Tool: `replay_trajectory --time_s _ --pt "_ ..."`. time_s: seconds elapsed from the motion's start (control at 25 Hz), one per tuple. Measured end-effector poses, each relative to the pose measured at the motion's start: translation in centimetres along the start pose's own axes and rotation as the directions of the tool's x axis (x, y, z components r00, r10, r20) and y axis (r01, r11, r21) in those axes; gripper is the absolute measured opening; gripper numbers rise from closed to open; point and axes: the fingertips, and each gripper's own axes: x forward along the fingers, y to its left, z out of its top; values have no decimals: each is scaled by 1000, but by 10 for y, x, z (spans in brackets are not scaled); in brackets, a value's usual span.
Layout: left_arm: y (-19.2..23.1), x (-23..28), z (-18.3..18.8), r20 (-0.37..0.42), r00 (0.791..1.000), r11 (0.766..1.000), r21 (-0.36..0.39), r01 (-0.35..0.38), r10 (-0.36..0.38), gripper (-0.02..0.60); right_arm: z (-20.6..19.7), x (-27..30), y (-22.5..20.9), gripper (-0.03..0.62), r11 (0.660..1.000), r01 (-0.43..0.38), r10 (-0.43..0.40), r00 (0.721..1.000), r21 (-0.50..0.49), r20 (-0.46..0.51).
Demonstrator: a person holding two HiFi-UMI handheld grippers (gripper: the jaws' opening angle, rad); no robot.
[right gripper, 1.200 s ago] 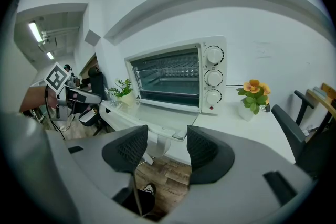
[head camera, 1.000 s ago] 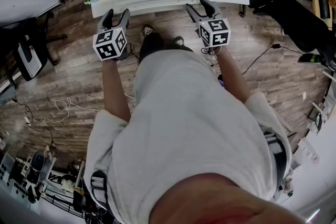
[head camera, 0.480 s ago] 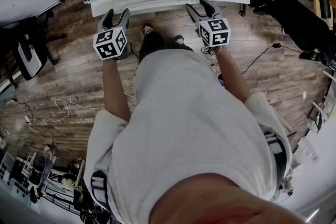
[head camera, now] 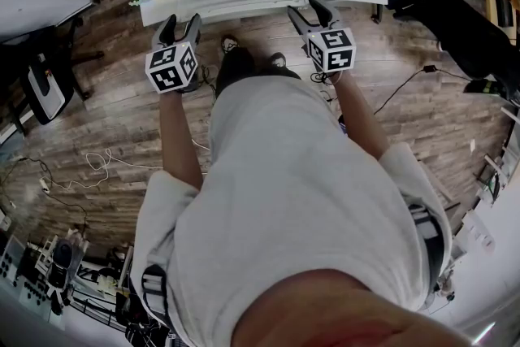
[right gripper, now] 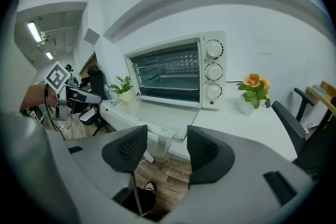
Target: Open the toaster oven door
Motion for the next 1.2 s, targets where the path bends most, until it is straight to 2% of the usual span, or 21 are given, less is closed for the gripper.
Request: replay_trajectory --time_s 1.2 --pt "0 7 -19 30 999 999 11 -32 31 250 -19 4 -1 235 1000 4 -4 1000 -7 31"
